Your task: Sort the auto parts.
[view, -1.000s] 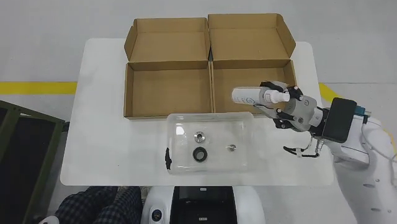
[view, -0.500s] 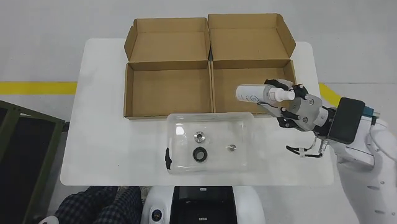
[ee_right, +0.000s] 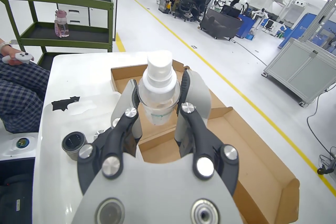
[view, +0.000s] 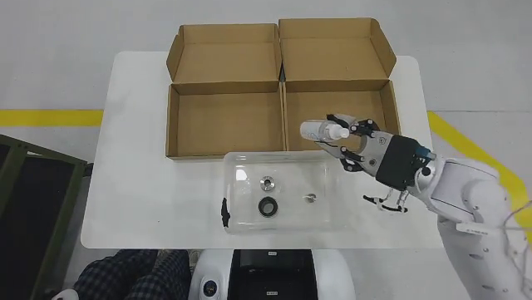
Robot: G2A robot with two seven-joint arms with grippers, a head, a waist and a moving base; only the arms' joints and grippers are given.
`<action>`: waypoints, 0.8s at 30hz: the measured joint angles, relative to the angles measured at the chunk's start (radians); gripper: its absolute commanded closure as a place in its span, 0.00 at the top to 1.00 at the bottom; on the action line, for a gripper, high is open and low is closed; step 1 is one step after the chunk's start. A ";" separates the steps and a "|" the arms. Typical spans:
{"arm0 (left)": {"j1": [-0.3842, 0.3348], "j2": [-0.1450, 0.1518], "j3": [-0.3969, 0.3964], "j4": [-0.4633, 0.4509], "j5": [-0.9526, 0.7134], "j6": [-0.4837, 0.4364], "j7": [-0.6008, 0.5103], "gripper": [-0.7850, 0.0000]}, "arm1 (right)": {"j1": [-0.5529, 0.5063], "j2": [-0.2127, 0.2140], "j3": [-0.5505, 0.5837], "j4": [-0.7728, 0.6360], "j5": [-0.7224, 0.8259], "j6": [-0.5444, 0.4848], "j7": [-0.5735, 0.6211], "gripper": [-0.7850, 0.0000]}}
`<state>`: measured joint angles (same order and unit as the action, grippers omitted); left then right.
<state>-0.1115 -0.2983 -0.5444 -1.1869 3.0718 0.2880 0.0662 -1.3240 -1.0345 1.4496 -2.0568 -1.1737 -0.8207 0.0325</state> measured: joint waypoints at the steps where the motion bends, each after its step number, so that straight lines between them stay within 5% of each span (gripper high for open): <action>1: 0.000 0.000 0.000 0.000 0.000 0.000 0.000 1.00 | 0.004 -0.001 -0.013 0.010 -0.003 0.000 -0.002 0.00; 24: 0.000 0.000 0.000 0.000 0.000 0.000 0.000 1.00 | 0.192 -0.029 -0.219 0.296 -0.019 0.100 0.132 0.00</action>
<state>-0.1115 -0.2983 -0.5444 -1.1869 3.0718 0.2880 0.0662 -1.1317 -1.0632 1.2306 -1.7608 -1.1929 -0.7204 0.1649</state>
